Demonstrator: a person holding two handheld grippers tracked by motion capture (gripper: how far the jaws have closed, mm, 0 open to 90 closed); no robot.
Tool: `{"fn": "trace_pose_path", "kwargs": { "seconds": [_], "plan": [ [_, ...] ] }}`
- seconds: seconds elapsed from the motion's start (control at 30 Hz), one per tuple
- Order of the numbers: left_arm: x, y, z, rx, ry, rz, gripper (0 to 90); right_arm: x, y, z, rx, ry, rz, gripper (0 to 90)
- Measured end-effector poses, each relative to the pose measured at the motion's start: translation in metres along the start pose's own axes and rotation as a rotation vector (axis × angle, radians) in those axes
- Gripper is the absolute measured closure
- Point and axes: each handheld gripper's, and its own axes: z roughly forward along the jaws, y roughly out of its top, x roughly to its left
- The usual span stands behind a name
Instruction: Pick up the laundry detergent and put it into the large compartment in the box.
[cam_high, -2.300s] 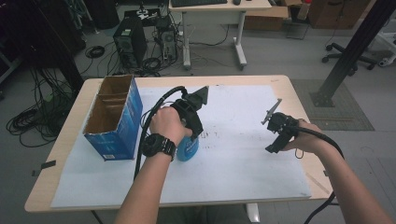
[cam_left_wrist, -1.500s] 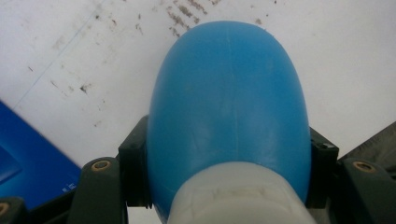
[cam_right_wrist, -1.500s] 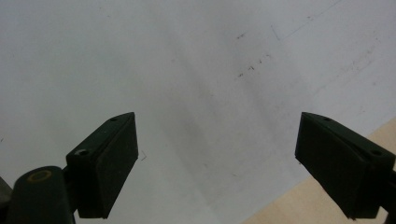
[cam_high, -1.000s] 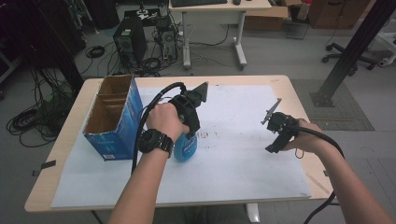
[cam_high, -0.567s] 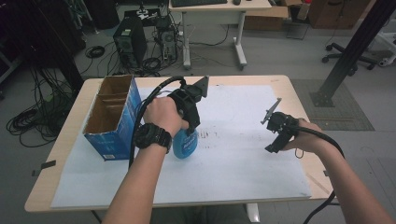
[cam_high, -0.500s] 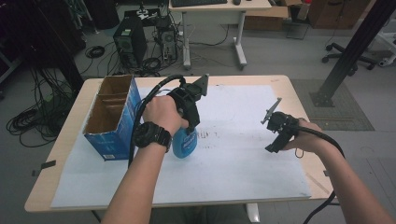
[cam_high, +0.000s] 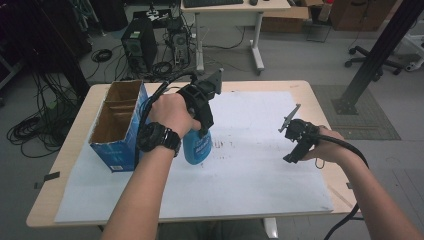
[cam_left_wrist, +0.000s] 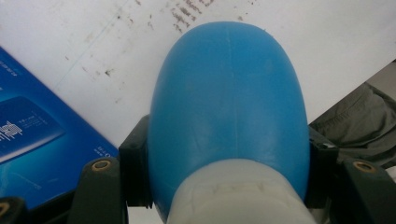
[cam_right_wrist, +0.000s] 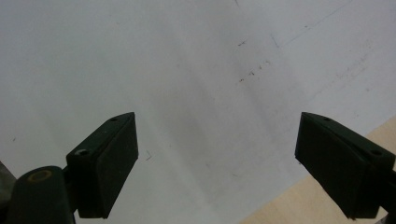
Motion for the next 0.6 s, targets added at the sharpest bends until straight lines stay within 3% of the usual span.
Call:
{"fn": "trace_pose_path", "kwargs": {
  "seconds": [0.6],
  "plan": [
    [-0.001,-0.003,-0.034,-0.009,0.001,-0.005,37.4,0.0,-0.004,-0.013,-0.022,-0.002,0.001,13.5]
  ]
}}
